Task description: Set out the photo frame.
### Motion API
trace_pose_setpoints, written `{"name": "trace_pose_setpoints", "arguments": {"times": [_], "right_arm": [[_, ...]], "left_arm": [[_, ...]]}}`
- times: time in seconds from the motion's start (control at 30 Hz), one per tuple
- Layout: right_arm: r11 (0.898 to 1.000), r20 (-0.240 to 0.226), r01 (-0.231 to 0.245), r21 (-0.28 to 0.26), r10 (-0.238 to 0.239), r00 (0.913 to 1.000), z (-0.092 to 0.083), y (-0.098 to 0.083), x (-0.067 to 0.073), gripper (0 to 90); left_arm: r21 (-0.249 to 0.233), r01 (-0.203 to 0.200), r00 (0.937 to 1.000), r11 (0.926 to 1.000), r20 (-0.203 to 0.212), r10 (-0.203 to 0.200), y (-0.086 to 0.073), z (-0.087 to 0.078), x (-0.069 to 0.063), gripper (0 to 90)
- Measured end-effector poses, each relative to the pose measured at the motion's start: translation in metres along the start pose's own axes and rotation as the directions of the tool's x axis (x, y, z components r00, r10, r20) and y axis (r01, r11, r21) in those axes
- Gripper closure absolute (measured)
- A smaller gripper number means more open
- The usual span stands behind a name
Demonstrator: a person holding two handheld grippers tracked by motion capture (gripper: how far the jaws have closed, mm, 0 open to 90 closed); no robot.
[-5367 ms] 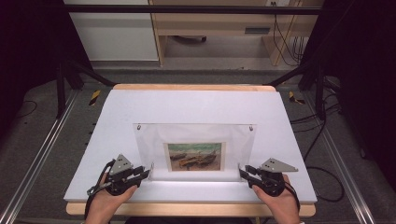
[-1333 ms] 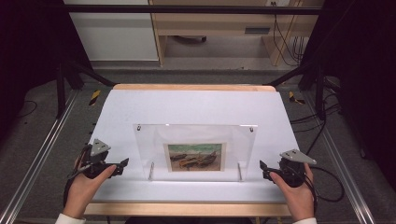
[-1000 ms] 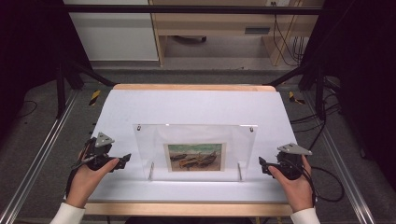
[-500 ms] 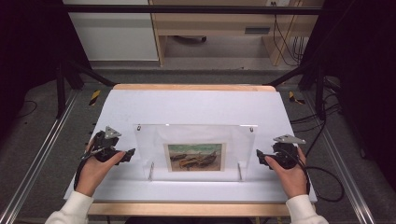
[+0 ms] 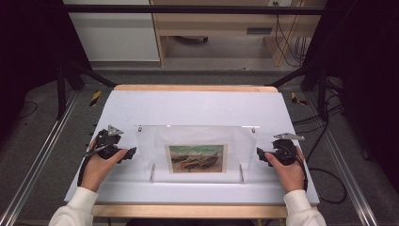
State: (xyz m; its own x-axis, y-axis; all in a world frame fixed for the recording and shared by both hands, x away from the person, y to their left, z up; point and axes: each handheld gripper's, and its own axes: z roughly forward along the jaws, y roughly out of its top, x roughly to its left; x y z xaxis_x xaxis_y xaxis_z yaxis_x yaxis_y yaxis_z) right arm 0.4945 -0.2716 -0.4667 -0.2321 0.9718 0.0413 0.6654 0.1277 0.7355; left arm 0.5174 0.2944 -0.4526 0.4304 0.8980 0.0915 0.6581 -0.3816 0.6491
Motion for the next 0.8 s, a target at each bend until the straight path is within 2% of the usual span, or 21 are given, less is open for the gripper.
{"name": "trace_pose_setpoints", "arguments": {"times": [0.13,0.2,0.33,0.37,0.5,0.6,0.8], "right_arm": [[1.0,-0.002,-0.025,-0.009,0.025,0.9997,0.003,-0.001,-0.005,11.5],[0.999,-0.012,-0.033,-0.033,0.033,0.9994,0.004,-0.002,-0.008,11.3],[0.997,-0.011,-0.053,-0.049,0.053,0.9985,0.005,-0.005,-0.009,11.1],[0.997,-0.008,-0.062,-0.049,0.061,0.9981,0.005,-0.006,-0.008,11.1],[0.997,-0.004,-0.049,-0.06,0.049,0.9988,0.003,-0.009,-0.006,10.5],[0.998,-0.003,-0.032,-0.048,0.032,0.9995,0.0,-0.012,-0.003,10.2],[0.999,-0.004,-0.024,-0.042,0.024,0.9997,-0.002,-0.018,-0.003,10.1]], "left_arm": [[-0.017,0.031,0.9995,0.9994,0.0,-0.031,-0.006,0.005,0.004,9.0],[-0.028,0.04,0.9992,0.9988,-0.005,-0.041,-0.009,0.007,0.005,9.0],[-0.079,0.07,0.9975,0.9944,0.004,-0.07,-0.017,0.007,0.005,8.9],[-0.079,0.064,0.998,0.9948,0.006,-0.063,-0.018,0.007,0.004,8.9],[-0.093,0.043,0.9989,0.9948,-0.012,-0.045,-0.023,0.003,0.004,8.6],[-0.107,0.033,0.9992,0.9937,-0.02,-0.035,-0.025,-0.001,0.004,8.5],[-0.116,0.029,0.9993,0.9928,-0.019,-0.031,-0.026,-0.003,0.004,8.4]]}}
